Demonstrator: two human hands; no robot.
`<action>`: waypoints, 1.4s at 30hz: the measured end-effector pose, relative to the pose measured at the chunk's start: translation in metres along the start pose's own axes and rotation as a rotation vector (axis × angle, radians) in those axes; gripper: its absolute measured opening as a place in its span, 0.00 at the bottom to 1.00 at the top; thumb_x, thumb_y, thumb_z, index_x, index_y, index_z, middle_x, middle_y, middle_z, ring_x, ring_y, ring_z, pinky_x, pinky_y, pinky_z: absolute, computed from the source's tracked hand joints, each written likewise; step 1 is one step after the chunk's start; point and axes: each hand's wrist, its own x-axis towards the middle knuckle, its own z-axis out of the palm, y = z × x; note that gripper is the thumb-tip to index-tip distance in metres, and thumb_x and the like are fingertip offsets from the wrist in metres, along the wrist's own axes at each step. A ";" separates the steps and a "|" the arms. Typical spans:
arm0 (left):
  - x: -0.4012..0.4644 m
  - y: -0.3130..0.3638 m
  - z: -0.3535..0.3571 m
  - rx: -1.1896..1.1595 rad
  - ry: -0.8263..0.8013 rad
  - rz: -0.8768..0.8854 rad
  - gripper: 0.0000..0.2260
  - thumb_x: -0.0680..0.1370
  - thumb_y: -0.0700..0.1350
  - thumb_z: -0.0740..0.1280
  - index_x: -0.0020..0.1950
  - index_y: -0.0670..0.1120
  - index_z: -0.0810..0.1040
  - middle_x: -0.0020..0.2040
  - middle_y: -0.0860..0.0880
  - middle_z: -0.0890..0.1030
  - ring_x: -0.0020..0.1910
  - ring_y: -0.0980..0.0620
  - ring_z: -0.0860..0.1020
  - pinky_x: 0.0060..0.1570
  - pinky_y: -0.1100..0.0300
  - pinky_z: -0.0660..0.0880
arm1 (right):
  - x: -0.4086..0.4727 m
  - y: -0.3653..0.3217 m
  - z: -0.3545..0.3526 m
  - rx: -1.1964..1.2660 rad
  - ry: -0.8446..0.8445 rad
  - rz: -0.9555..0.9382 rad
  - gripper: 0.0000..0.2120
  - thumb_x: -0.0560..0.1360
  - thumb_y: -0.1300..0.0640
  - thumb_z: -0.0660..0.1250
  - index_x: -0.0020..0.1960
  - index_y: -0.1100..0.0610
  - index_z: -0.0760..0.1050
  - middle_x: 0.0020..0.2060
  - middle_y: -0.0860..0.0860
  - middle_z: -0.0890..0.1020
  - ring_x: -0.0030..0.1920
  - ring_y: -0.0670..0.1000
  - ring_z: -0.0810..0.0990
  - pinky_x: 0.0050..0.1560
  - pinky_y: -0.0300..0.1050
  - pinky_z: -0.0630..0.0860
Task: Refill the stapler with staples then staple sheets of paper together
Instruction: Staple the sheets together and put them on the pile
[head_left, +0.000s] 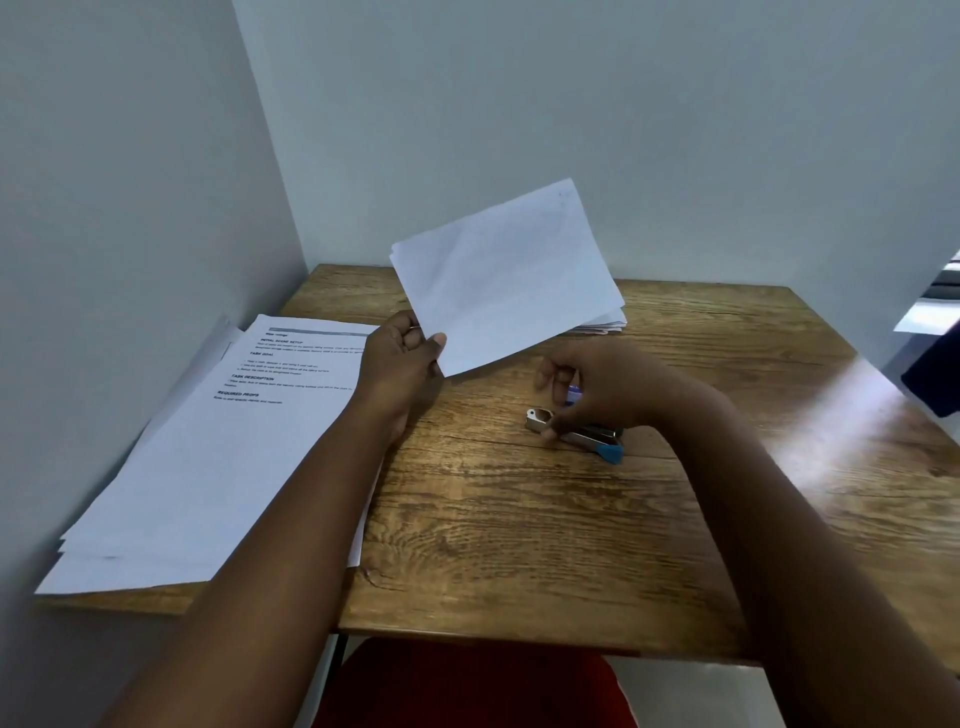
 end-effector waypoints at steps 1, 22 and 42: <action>0.000 0.000 0.000 -0.001 -0.004 0.000 0.14 0.81 0.34 0.66 0.66 0.44 0.78 0.54 0.52 0.87 0.52 0.55 0.85 0.49 0.60 0.80 | 0.001 -0.005 -0.001 -0.051 -0.035 0.024 0.24 0.61 0.43 0.80 0.54 0.45 0.77 0.43 0.42 0.81 0.45 0.41 0.76 0.43 0.40 0.72; 0.000 0.003 0.002 -0.033 0.060 0.057 0.10 0.81 0.34 0.66 0.62 0.42 0.77 0.32 0.59 0.83 0.28 0.63 0.77 0.30 0.69 0.74 | 0.012 -0.035 0.011 1.837 0.209 0.148 0.03 0.77 0.66 0.67 0.49 0.67 0.77 0.38 0.59 0.85 0.42 0.53 0.87 0.41 0.40 0.82; -0.002 0.013 0.007 -0.176 0.077 0.139 0.05 0.82 0.33 0.63 0.55 0.41 0.73 0.33 0.56 0.80 0.29 0.58 0.73 0.33 0.66 0.74 | 0.020 -0.042 0.050 1.380 0.116 0.167 0.19 0.83 0.45 0.55 0.56 0.59 0.77 0.37 0.53 0.79 0.29 0.47 0.73 0.29 0.39 0.67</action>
